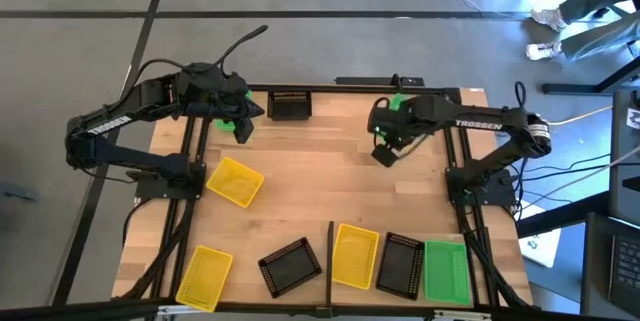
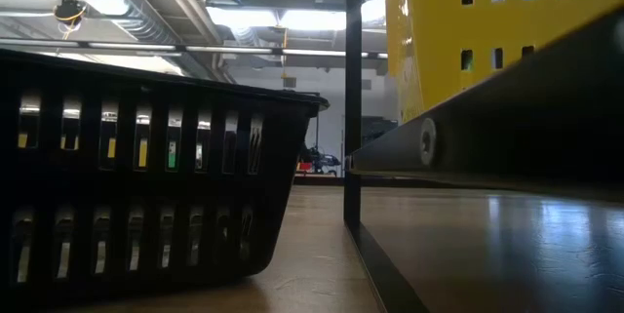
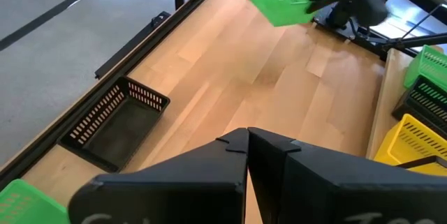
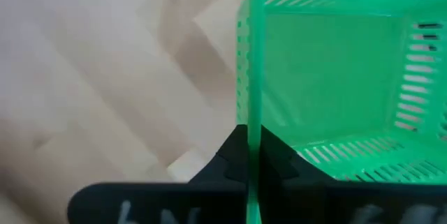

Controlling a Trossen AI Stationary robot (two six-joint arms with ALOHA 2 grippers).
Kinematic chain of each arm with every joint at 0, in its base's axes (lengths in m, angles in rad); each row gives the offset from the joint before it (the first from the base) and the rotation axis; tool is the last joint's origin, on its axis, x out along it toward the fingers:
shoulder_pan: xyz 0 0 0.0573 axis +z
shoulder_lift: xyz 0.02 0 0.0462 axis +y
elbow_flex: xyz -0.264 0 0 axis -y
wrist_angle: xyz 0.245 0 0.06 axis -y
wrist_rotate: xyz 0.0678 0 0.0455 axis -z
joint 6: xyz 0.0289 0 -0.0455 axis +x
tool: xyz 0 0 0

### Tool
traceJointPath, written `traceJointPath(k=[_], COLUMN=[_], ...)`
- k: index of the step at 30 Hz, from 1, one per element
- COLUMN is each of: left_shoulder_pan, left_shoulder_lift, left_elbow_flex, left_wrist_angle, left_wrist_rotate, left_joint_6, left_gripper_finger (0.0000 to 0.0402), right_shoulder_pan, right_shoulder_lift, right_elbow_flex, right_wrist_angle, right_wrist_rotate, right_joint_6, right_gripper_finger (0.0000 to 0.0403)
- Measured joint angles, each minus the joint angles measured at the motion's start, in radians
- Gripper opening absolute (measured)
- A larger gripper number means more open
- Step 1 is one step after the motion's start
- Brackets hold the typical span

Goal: Stack baskets on shelf by color
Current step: Stack the right green bin on top of the green bin on the shelf

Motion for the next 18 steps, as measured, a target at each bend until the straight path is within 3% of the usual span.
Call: traceJointPath(k=[12, 18], left_shoulder_pan=[0.0, 0.0], left_shoulder_lift=[0.0, 0.0], left_elbow_flex=[0.0, 0.0], left_wrist_angle=[0.0, 0.0], left_wrist_rotate=[-0.018, -0.018], left_joint_6=[0.001, 0.01], left_gripper_finger=[0.0, 0.0], right_shoulder_pan=[0.355, 0.496], right_shoulder_lift=[0.0, 0.0], right_elbow_flex=[0.17, 0.204], right_wrist_angle=[-0.17, -0.241], right_wrist_rotate=[0.016, -0.063], right_joint_6=[0.094, 0.264], right_gripper_finger=[0.0, 0.0])
